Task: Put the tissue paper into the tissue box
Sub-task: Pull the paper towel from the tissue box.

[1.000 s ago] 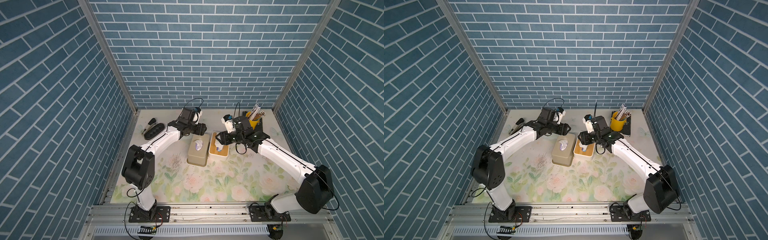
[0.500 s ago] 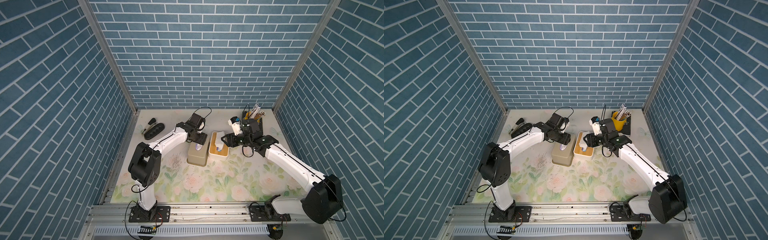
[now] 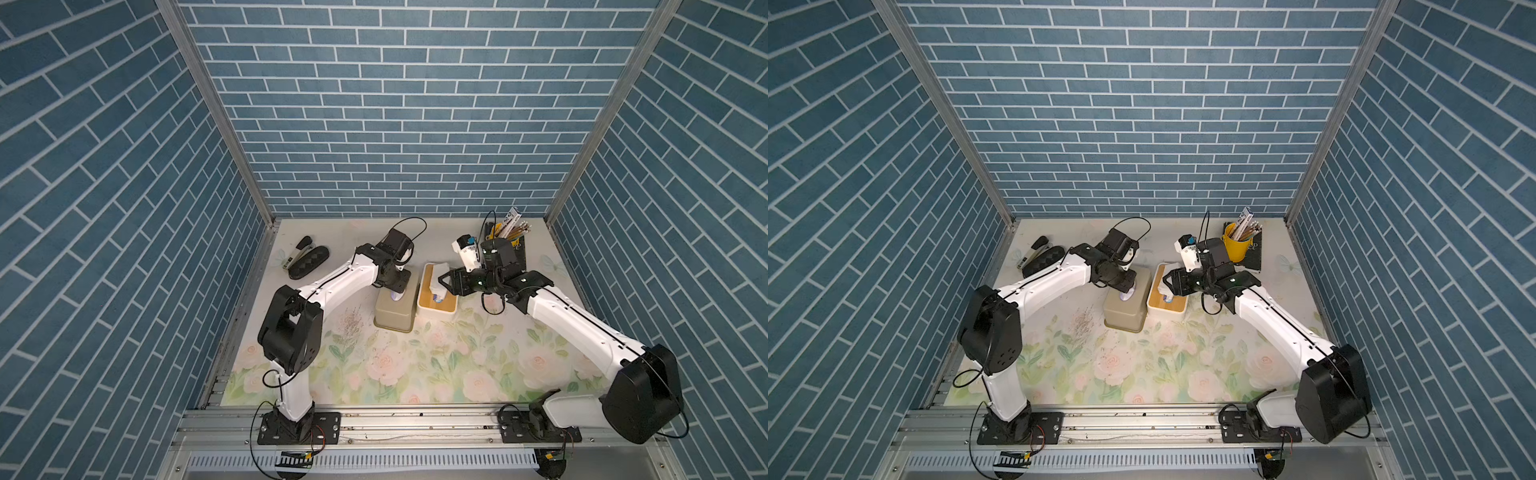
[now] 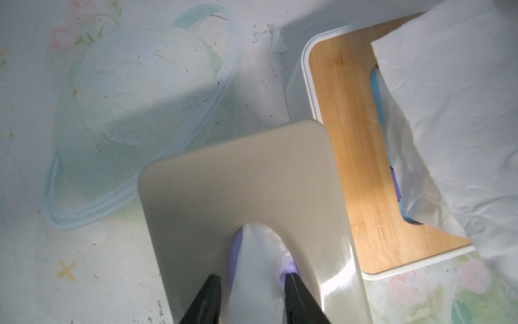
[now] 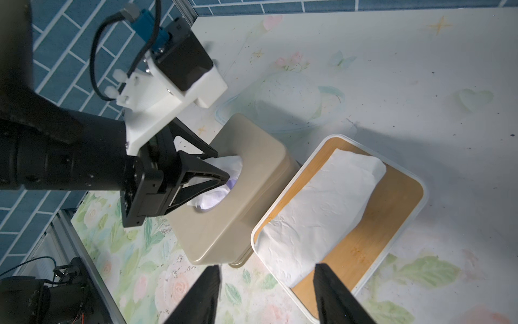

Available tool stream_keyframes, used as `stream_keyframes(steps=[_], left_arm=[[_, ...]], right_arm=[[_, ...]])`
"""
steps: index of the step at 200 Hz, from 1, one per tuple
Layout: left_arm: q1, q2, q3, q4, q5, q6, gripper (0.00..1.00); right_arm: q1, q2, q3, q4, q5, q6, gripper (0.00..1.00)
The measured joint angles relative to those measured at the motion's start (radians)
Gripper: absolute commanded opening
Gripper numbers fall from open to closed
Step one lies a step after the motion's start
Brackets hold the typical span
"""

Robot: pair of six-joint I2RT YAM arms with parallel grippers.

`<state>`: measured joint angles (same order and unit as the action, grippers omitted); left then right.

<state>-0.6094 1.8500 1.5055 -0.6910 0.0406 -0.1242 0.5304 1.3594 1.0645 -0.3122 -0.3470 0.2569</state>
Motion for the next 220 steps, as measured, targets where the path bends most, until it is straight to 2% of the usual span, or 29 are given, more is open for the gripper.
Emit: stream_keyframes(steps=[54,92,152,188,220], left_arm=[[-0.001,0.0,-0.007,0.019,-0.003,0.006,0.0],[-0.002,-0.029,-0.054,0.068,0.0,0.002,0.0],[-0.003,-0.169,-0.159,0.175,0.003,-0.002,0.0],[-0.003,-0.259,-0.252,0.255,-0.002,-0.003,0.0],[-0.003,-0.263,-0.286,0.303,0.013,-0.002,0.0]], right_arm=[[0.012,0.012,0.0,0.012,-0.007,0.0,0.56],[0.03,0.026,0.0,0.018,-0.004,0.001,0.56],[0.09,0.177,0.032,0.032,0.045,0.001,0.54],[0.095,0.193,0.032,0.04,0.068,0.001,0.53],[0.095,0.216,0.056,0.046,0.069,0.007,0.52]])
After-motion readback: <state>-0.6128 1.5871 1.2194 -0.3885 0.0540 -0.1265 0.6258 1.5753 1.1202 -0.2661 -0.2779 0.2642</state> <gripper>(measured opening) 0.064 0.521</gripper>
